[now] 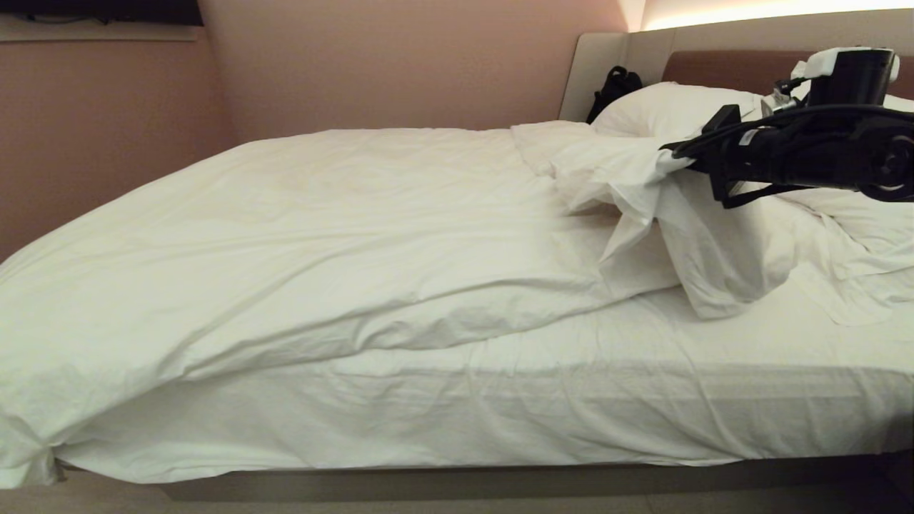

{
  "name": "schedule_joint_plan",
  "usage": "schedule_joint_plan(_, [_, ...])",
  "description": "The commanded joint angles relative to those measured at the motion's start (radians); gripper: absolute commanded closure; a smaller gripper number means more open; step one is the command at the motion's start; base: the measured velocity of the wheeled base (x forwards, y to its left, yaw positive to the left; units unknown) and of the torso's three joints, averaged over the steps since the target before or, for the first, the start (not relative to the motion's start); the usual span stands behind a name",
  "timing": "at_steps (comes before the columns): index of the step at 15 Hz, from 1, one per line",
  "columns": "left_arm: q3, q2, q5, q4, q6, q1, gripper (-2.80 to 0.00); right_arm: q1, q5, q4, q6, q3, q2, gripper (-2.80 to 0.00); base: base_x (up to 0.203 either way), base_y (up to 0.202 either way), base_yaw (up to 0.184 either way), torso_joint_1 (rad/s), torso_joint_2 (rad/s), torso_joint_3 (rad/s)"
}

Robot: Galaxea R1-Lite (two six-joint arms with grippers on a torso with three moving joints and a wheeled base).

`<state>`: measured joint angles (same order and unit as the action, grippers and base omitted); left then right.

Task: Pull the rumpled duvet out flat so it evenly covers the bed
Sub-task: Flatten the corners of the folded blanket

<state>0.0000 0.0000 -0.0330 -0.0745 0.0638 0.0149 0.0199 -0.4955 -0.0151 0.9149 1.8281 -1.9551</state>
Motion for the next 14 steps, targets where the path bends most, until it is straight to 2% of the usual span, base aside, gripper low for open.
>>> schedule_joint_plan(1, [0.000,0.002,-0.001,-0.001,0.001,0.000,0.00,0.003,-0.003,0.046,-0.003,-0.002,0.041,0.00,0.000,0.000,0.000,0.000,0.00,0.000])
schedule_joint_plan(5, [0.000,0.002,-0.001,-0.001,0.001,0.000,0.00,-0.002,0.005,0.142,-0.094,-0.001,0.135,0.00,0.000,0.000,0.000,0.000,0.00,0.000])
schedule_joint_plan(11, [0.000,0.000,-0.001,-0.001,0.001,0.000,0.00,-0.040,0.008,0.233,-0.151,-0.001,0.227,0.00,0.000,0.000,0.000,0.000,0.00,0.000])
schedule_joint_plan(14, [0.000,0.001,-0.001,-0.001,0.001,0.000,0.00,-0.053,0.051,0.252,-0.196,-0.002,0.268,0.00,0.000,0.000,0.000,0.000,0.00,0.000])
